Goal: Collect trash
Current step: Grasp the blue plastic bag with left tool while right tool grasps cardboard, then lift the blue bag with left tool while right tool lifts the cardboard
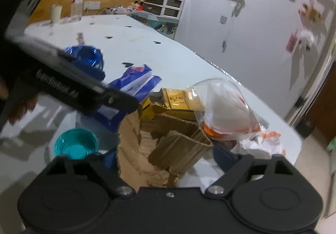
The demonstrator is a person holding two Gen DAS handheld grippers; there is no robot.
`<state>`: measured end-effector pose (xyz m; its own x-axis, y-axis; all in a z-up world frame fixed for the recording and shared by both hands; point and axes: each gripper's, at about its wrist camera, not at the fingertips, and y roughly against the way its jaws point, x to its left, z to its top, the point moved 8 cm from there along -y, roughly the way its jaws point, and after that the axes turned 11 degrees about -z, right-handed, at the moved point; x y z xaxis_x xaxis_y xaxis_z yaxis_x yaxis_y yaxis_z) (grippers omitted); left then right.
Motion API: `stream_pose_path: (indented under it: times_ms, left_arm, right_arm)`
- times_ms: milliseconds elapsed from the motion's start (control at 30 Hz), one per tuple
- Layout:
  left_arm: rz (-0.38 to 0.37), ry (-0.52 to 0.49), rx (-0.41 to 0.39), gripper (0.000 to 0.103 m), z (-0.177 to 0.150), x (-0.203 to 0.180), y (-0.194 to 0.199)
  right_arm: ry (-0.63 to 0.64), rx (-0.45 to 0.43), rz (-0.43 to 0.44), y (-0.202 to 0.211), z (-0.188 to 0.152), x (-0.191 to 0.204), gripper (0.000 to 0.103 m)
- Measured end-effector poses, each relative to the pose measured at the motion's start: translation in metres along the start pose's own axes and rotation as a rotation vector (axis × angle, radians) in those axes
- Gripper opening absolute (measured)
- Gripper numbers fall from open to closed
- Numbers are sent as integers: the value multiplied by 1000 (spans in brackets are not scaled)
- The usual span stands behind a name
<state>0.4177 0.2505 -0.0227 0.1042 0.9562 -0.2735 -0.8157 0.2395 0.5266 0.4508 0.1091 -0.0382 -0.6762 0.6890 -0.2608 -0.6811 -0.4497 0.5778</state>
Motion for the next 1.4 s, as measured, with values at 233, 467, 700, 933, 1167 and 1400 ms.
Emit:
stream_pose_path:
  times_ms: [233, 467, 700, 933, 1167, 1400]
  left_arm:
    - [30, -33, 9, 96, -4, -5, -4]
    - [83, -51, 32, 88, -12, 1, -17]
    - [81, 1, 2, 52, -10, 8, -9]
    - [87, -33, -22, 38, -7, -6, 7]
    - [115, -88, -58, 38, -6, -24, 23]
    - [158, -131, -118, 38, -2, -37, 42]
  right_arm:
    - [-150, -24, -24, 16, -9, -12, 61]
    - [-243, -30, -55, 29, -20, -21, 59]
    - [-289, -38, -85, 33, -25, -25, 58]
    - [-326, -79, -108, 43, -22, -23, 56]
    - [-364, -151, -162, 67, -16, -31, 55]
    - [-367, -209, -209, 91, -17, -38, 55]
